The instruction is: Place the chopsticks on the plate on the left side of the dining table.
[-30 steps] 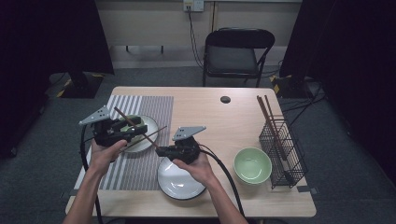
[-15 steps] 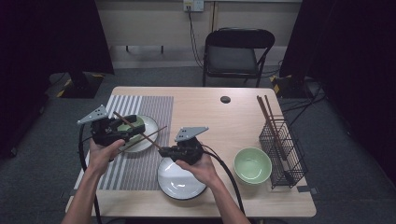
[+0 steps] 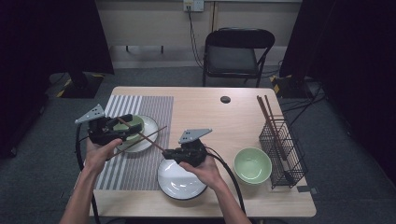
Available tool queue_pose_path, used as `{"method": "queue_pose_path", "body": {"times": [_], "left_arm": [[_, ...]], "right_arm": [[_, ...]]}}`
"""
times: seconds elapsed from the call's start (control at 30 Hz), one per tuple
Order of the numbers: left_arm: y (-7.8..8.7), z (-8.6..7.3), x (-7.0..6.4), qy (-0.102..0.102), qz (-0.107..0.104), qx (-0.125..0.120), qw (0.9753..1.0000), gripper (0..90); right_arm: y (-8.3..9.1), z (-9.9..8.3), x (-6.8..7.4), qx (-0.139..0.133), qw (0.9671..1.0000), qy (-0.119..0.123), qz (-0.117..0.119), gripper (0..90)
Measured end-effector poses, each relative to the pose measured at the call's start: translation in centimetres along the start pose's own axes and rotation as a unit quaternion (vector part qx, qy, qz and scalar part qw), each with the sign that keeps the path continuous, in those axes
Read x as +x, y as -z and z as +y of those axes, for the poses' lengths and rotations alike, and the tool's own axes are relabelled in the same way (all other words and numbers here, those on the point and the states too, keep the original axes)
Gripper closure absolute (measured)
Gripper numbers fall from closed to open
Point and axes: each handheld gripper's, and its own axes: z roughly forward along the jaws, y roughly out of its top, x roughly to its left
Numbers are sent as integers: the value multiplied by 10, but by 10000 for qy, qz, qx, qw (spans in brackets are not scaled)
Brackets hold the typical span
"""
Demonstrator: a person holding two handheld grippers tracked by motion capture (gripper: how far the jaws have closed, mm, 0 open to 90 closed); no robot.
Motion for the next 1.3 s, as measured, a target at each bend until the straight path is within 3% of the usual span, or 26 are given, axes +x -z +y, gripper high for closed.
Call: {"method": "queue_pose_path", "body": {"times": [0.1,0.4,0.9,1.3], "left_arm": [[2,-1,4,129,2,-46,9999,294],[3,-3,9,121,128,-20,9998,292],[1,-10,14,242,106,82,9996,308],[-2,-12,15,252,71,174,9995,321]], "right_arm": [[2,0,-1,34,10000,-1,8,859],[7,-1,-3,19,10000,-41,1,856],[14,3,-8,-97,9997,-205,70,855],[23,11,-11,-127,9997,-189,39,854]]}}
